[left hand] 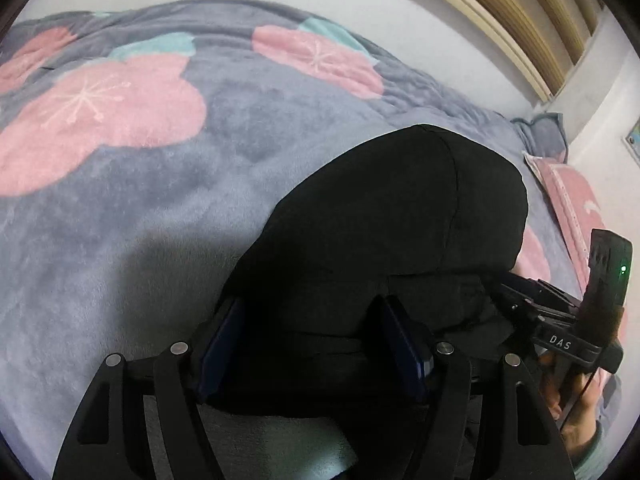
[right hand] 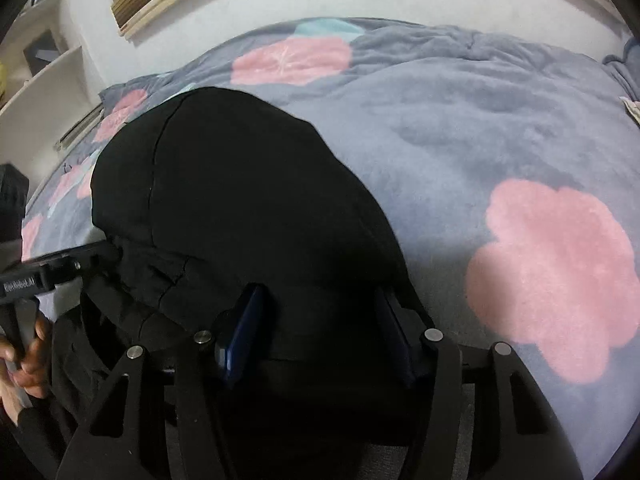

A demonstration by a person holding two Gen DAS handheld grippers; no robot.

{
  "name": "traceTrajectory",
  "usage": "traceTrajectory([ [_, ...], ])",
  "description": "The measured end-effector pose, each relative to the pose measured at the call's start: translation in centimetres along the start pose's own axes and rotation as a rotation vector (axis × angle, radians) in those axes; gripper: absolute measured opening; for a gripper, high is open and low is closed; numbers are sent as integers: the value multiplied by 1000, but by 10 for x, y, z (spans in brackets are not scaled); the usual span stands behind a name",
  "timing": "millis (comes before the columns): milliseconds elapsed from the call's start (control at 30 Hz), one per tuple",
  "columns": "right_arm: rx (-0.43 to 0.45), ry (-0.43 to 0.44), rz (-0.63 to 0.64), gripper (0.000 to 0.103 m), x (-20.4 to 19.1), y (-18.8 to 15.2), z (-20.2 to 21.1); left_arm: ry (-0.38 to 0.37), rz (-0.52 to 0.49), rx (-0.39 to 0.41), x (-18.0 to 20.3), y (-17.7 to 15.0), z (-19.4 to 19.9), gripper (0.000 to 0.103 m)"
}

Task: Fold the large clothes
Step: 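Grasp the hood with both grippers and lift it off the bed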

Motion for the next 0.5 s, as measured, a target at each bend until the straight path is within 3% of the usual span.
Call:
traceTrajectory([
  [67,17,-20,1,60,1,-1,6,-8,-1,44,2,6,12,71],
  [133,27,-25,-2,60,-1,1,20,-74,3,122,9,13,36,71],
  [200,66,26,-21,60,-4,5,47,-165,-6,179,20,20,63,71],
  [233,83,40,-19,60,-5,7,56,-165,-20,173,21,20,69,71],
  [300,95,21,0,60,-7,8,70,-128,-39,113,19,14,63,71],
  [400,34,23,52,58,-6,-12,66,-129,-27,-78,13,-12,28,71],
  [500,-91,8,45,58,0,-36,22,-116,-27,-114,9,-18,11,71],
])
Point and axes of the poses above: each gripper's, at about its wrist camera, not at the fingertips, and z roughly against the way its jaws point, x to its right, y to its top, the point moved 10 cm from there along -z, roughly the way its jaws point, and after that the axes turned 4 degrees about -z, right-handed, at the moved point
